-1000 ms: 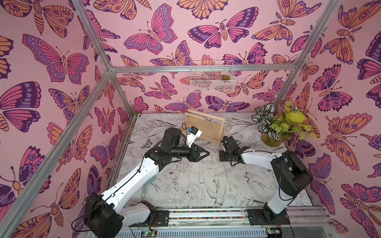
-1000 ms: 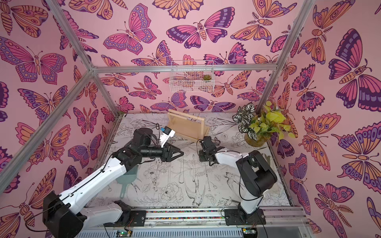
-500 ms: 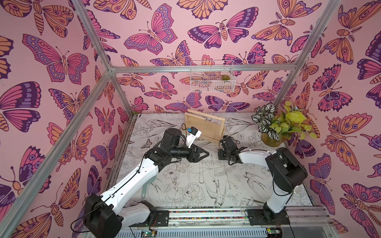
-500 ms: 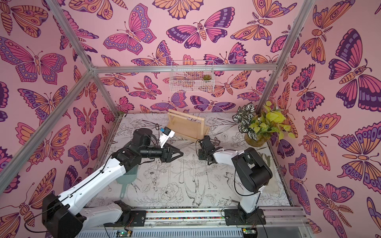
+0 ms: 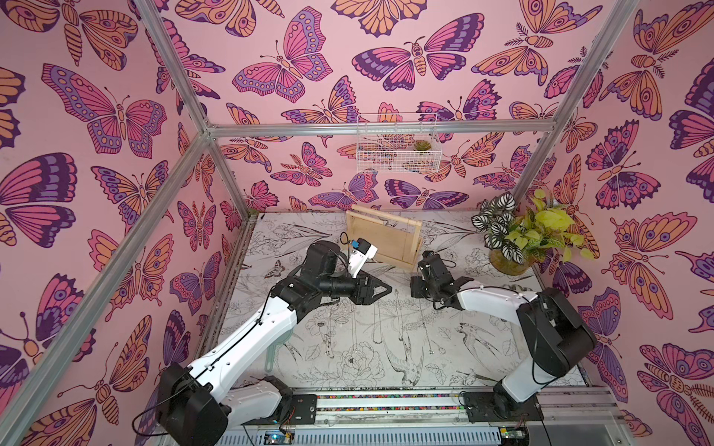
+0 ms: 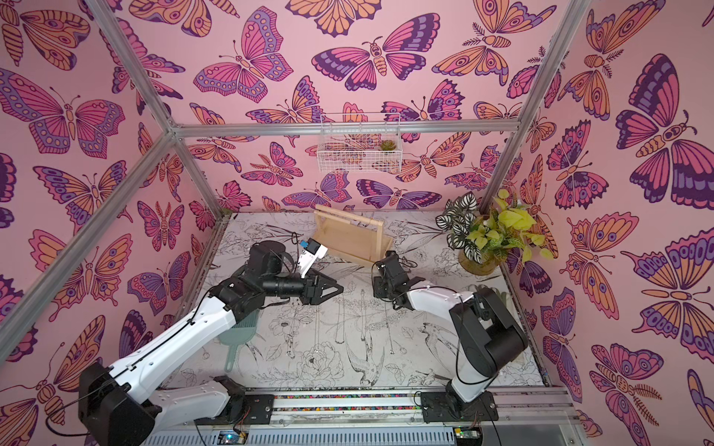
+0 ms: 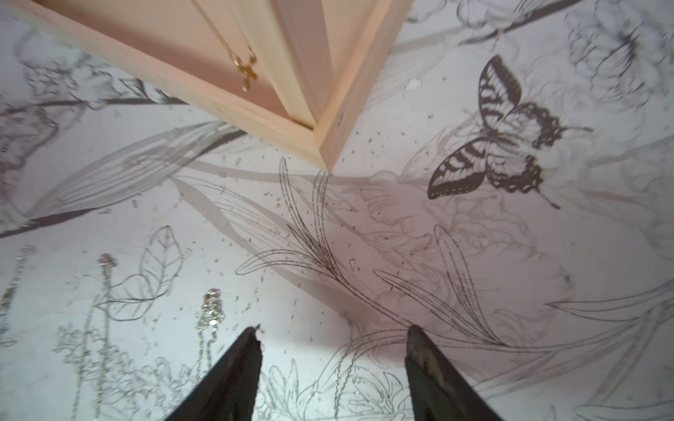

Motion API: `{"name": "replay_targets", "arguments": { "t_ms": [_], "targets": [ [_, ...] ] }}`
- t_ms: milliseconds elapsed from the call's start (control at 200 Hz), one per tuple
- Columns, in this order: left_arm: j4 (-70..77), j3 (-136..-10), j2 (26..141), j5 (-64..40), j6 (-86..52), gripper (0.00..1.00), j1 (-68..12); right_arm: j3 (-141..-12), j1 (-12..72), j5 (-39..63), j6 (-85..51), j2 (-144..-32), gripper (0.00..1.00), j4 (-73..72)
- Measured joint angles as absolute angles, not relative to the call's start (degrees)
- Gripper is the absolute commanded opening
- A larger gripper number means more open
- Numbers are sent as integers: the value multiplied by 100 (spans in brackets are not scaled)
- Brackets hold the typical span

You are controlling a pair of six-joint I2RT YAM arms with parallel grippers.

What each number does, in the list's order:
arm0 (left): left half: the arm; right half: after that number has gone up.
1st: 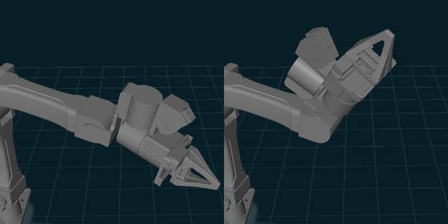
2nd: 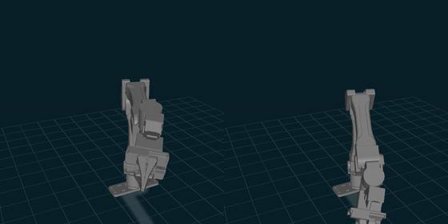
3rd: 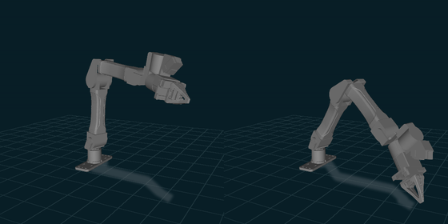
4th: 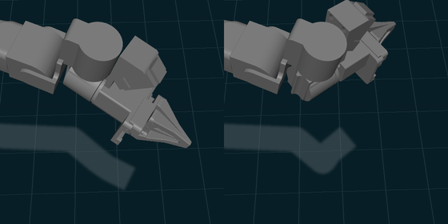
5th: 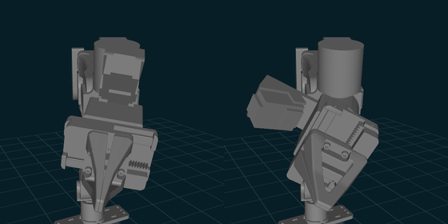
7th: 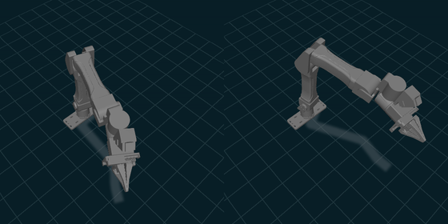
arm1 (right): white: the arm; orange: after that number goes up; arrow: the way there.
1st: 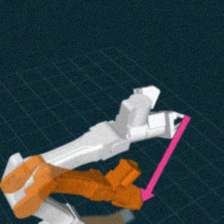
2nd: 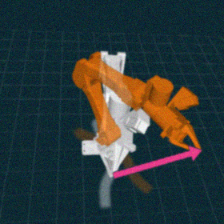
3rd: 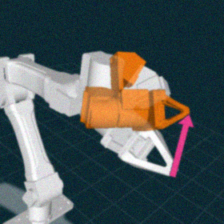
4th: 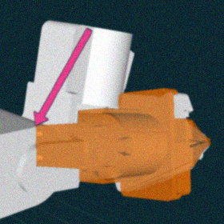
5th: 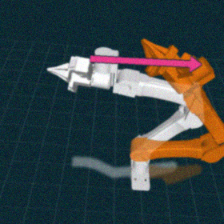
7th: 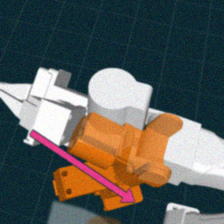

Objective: Take the necklace off the jewelry display stand
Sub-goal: Place the necklace at the center of the board, then adjust the stand at the center of the board.

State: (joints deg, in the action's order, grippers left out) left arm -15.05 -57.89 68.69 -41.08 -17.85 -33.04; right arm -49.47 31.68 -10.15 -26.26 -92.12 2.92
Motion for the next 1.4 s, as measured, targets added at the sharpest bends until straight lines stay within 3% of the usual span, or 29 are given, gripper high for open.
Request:
{"name": "replay_targets", "arguments": {
  "t_ms": [265,551,871,1201,1402],
  "targets": [
    [-1315,-5623,7336,-3459,-1933,58,-3173,-4724,3218,-454,-2303,-8206,59,-12],
    [-808,-5039,7660,-3079,-2451,58,-2565,-5749,3350,-434,-2314,-9109,65,-187],
    [-563,-4925,7393,-3129,-2517,58,-2521,-6545,3688,-1612,-2405,-9758,64,-436],
    [-598,-4849,7032,-3216,-2508,58,-2370,-7039,3754,-3758,-2591,-9974,64,-244],
    [-604,-4849,7032,-3262,-2493,57,-2353,-7135,3736,-4423,-2569,-10007,64,-220]
  ]
}}
